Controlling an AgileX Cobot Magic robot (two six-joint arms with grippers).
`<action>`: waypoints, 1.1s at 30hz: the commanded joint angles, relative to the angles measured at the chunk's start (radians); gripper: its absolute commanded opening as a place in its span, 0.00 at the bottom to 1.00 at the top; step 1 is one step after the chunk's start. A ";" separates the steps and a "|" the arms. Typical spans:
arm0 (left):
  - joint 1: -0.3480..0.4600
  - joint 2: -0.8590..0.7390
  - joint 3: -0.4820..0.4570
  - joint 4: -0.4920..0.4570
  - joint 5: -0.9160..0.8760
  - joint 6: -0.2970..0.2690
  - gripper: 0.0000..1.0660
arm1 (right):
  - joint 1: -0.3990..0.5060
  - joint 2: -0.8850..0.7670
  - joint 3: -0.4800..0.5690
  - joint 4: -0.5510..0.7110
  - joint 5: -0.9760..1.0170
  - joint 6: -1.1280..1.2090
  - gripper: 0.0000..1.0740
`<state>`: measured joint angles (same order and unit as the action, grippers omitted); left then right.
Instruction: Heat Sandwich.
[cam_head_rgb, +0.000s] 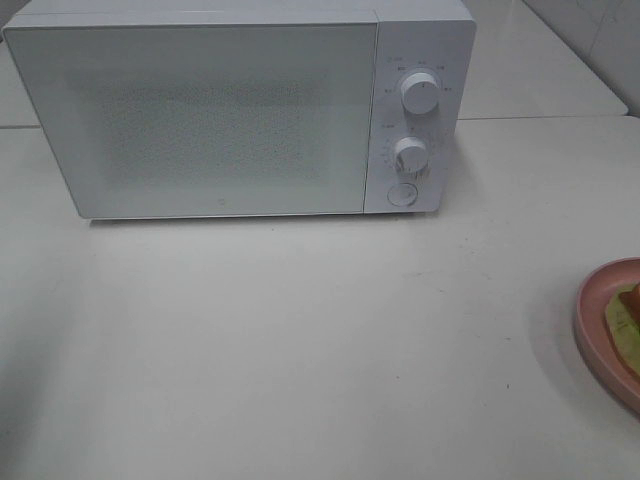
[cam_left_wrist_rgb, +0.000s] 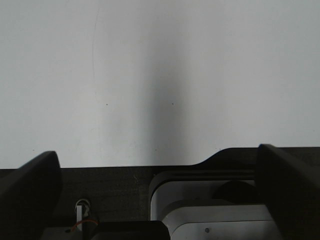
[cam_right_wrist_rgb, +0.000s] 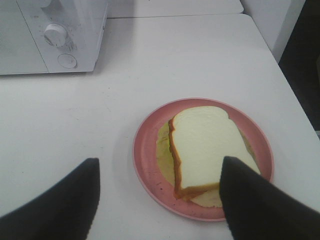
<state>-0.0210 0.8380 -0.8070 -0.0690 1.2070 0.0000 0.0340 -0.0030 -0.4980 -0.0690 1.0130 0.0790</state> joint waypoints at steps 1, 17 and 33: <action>0.005 -0.114 0.055 0.003 -0.007 0.010 0.93 | -0.007 -0.029 0.002 0.002 -0.015 -0.006 0.62; 0.002 -0.567 0.274 -0.053 -0.152 0.108 0.93 | -0.007 -0.029 0.002 0.002 -0.015 -0.006 0.62; 0.002 -0.864 0.291 -0.059 -0.136 0.104 0.93 | -0.007 -0.026 0.002 0.002 -0.015 -0.006 0.62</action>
<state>-0.0210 -0.0040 -0.5170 -0.1210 1.0800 0.1030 0.0340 -0.0030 -0.4980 -0.0690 1.0130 0.0790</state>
